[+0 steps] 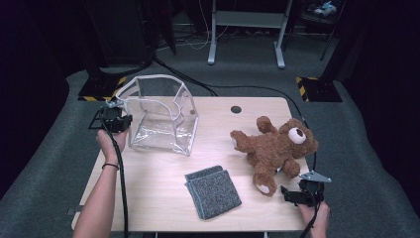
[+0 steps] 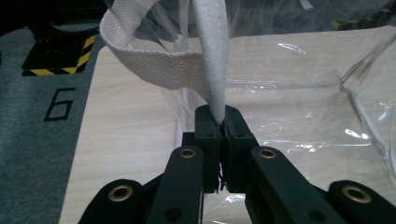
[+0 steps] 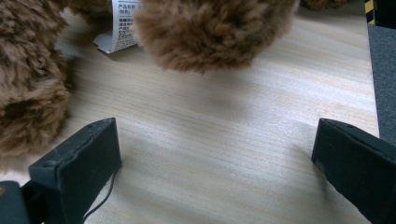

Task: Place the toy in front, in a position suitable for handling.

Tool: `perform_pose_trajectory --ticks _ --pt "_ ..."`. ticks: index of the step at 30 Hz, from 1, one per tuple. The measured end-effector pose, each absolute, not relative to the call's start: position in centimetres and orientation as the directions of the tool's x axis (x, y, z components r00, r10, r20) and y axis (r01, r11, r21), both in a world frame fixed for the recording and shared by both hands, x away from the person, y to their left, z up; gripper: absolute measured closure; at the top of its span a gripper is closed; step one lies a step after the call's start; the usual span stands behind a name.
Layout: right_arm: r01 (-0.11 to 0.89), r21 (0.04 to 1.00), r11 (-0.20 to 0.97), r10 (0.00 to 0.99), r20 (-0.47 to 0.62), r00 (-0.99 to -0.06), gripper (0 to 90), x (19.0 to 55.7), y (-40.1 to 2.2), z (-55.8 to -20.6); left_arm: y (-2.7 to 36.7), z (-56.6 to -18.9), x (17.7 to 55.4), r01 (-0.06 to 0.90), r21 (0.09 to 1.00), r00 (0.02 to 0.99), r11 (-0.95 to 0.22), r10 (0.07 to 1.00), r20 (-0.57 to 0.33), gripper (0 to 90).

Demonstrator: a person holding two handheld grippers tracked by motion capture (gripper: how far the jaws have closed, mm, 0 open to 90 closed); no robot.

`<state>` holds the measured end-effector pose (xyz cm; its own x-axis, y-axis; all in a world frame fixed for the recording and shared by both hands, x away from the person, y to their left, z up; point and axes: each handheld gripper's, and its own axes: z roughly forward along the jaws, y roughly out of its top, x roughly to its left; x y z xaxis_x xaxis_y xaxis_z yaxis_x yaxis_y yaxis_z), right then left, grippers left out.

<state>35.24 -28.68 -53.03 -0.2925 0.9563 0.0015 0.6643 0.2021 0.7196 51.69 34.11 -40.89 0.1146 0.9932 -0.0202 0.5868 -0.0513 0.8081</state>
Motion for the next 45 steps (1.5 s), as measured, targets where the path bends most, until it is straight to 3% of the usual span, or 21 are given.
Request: perform_pose_trajectory --ticks 20,21,24,25,26,38,45 --pt "0.664 0.72 0.202 0.956 0.001 -0.292 0.6 35.2 -28.7 -53.0 36.8 -40.9 52.8 0.588 0.809 0.047 0.007 0.998 -0.043 86.0" --pt "0.664 0.72 0.202 0.956 0.002 -0.292 0.6 35.2 -28.7 -53.0 36.7 -40.9 52.7 0.588 0.809 0.031 0.027 0.998 -0.056 82.8" --pt "0.664 0.72 0.202 0.956 0.001 -0.292 0.6 35.2 -28.7 -53.0 36.7 -40.7 52.1 0.592 0.806 0.055 0.013 0.997 -0.057 50.8" --pt "0.664 0.72 0.202 0.956 0.001 -0.292 0.6 35.2 -28.7 -53.0 36.5 -40.6 51.7 0.591 0.807 0.061 0.002 0.997 -0.047 50.8" --pt "0.664 0.72 0.201 0.957 0.001 -0.291 0.6 35.2 -28.7 -53.0 36.1 -40.4 50.9 0.58 0.814 0.082 -0.019 0.996 -0.036 43.4" --pt "0.665 0.72 0.201 0.957 0.0 -0.29 0.6 35.2 -28.7 -53.0 30.7 -40.2 45.8 0.514 0.851 0.291 -0.111 0.955 -0.052 30.0" --pt "0.665 0.719 0.201 0.957 0.001 -0.289 0.6 35.2 -28.7 -53.0 27.6 -39.8 44.5 0.487 0.86 0.385 -0.152 0.921 -0.055 29.6"
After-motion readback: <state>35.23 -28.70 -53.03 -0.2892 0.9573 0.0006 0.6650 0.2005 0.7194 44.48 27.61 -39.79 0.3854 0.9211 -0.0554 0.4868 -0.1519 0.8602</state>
